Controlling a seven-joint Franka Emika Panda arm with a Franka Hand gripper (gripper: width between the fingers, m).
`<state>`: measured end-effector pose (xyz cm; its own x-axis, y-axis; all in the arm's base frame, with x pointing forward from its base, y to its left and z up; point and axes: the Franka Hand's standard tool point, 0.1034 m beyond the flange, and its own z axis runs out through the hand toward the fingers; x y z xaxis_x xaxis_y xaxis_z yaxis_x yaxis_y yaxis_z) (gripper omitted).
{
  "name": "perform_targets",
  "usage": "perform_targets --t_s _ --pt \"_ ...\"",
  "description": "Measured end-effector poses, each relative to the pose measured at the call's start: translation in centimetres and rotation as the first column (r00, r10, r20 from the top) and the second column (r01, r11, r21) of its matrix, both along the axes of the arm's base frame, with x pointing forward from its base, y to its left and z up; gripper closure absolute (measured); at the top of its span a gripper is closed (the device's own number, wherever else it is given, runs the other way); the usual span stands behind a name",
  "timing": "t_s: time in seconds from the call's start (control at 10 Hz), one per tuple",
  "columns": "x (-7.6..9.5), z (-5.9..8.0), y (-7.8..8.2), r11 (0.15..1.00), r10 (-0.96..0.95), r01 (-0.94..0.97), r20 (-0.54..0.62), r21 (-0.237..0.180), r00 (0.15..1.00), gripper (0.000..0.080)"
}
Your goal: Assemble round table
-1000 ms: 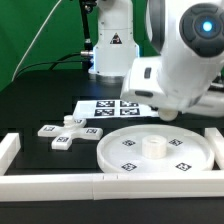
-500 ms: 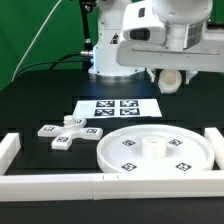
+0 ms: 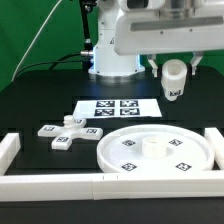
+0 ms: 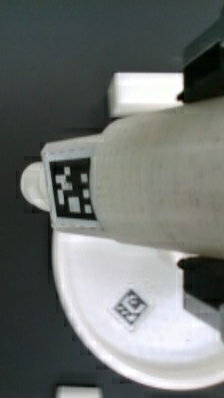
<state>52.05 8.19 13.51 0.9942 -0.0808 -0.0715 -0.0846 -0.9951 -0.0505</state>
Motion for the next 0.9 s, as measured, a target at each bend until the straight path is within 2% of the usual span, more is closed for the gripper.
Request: perform_targets --t_s 0.1,0.2,0.4,0.7,0.9 --pt "0.1 -0.2 0.1 1.0 0.001 -0.001 0.08 0.0 0.997 0.0392" --pt "-0.1 -0.5 0.1 1.0 0.001 -0.001 0.105 -0.001 0.994 0.0392" --pt "0.7 -0.6 0.0 1.0 0.012 -0.011 0.236 -0.004 0.972 0.0392" --pt "3.4 0.6 -2.4 0.997 0.072 -0.057 0.429 -0.048 0.9 0.0392" --pt "3.4 0.6 -2.4 0.996 0.082 -0.054 0.554 -0.066 0.829 0.0392"
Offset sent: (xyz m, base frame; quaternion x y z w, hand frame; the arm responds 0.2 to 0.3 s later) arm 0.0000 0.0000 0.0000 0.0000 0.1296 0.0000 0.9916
